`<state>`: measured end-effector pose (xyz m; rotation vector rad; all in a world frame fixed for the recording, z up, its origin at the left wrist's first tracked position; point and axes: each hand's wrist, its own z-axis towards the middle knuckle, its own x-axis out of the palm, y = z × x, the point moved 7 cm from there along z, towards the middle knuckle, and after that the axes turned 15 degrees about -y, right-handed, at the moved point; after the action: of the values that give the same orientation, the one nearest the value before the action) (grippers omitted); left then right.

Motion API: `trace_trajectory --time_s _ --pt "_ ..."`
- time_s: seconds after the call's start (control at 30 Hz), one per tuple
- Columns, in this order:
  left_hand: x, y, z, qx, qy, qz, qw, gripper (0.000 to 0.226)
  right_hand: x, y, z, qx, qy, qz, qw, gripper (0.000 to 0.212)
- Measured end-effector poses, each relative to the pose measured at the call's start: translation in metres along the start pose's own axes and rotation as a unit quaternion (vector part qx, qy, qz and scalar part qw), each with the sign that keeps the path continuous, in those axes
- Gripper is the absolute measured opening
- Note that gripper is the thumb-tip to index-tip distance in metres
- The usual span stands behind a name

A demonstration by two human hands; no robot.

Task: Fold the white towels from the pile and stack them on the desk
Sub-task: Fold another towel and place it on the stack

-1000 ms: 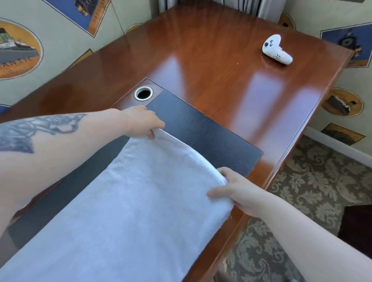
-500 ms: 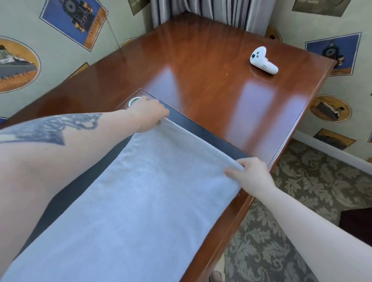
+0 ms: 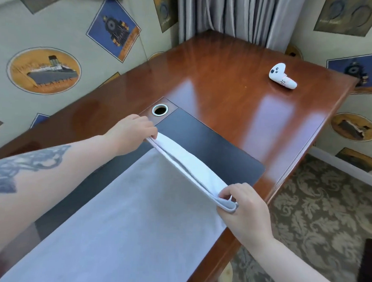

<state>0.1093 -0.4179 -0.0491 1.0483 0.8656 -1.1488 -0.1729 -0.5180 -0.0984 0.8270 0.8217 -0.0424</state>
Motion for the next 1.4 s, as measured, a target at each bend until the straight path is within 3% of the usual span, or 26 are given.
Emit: trace_trajectory --time_s 0.17,0.37,0.7,0.87,0.97,1.03,1.07,1.1,1.17,1.2,1.23,1.33,1.4 --pt "-0.019 -0.013 -0.05 0.071 -0.021 -0.017 0.997 0.042 0.014 0.043 -0.045 -0.106 0.002 0.008 0.994 0.037" --pt "0.001 -0.023 -0.122 0.086 0.056 0.009 0.995 0.046 0.052 0.091 -0.101 -0.203 0.071 0.012 0.977 0.038" --pt "0.042 -0.034 -0.182 0.155 0.154 0.074 0.973 0.048 0.097 0.101 -0.162 -0.173 0.189 -0.063 0.965 0.047" --pt "0.058 -0.031 -0.197 0.106 0.247 0.103 0.958 0.039 0.099 0.108 -0.166 -0.127 0.205 -0.035 0.97 0.046" --pt "0.058 -0.034 -0.193 0.04 0.354 0.071 0.932 0.034 0.109 0.109 -0.171 -0.107 0.286 -0.062 0.95 0.029" --pt "0.05 -0.032 -0.185 -0.045 0.417 0.019 0.907 0.027 0.116 0.103 -0.176 -0.036 0.361 -0.057 0.93 0.033" --pt "0.047 -0.033 -0.175 -0.1 0.406 -0.009 0.909 0.027 0.116 0.103 -0.169 -0.007 0.349 -0.049 0.936 0.041" --pt "0.044 -0.037 -0.162 -0.148 0.36 -0.035 0.92 0.029 0.115 0.107 -0.155 0.0 0.287 -0.039 0.957 0.044" --pt "0.036 -0.063 -0.131 -0.187 0.175 -0.091 0.962 0.032 0.117 0.112 -0.123 -0.025 0.12 -0.059 0.991 0.036" --pt "0.038 -0.082 -0.123 -0.19 0.093 -0.113 0.971 0.037 0.123 0.112 -0.11 -0.017 0.079 -0.084 0.993 0.042" --pt "0.045 -0.1 -0.122 -0.197 0.06 -0.116 0.972 0.044 0.133 0.108 -0.1 0.001 0.087 -0.118 0.989 0.054" --pt "0.088 -0.115 -0.146 -0.284 0.126 -0.084 0.947 0.061 0.16 0.076 -0.101 -0.004 0.162 -0.213 0.963 0.07" --pt "0.107 -0.097 -0.163 -0.338 0.115 -0.076 0.931 0.066 0.155 0.053 -0.11 -0.007 0.158 -0.245 0.956 0.073"
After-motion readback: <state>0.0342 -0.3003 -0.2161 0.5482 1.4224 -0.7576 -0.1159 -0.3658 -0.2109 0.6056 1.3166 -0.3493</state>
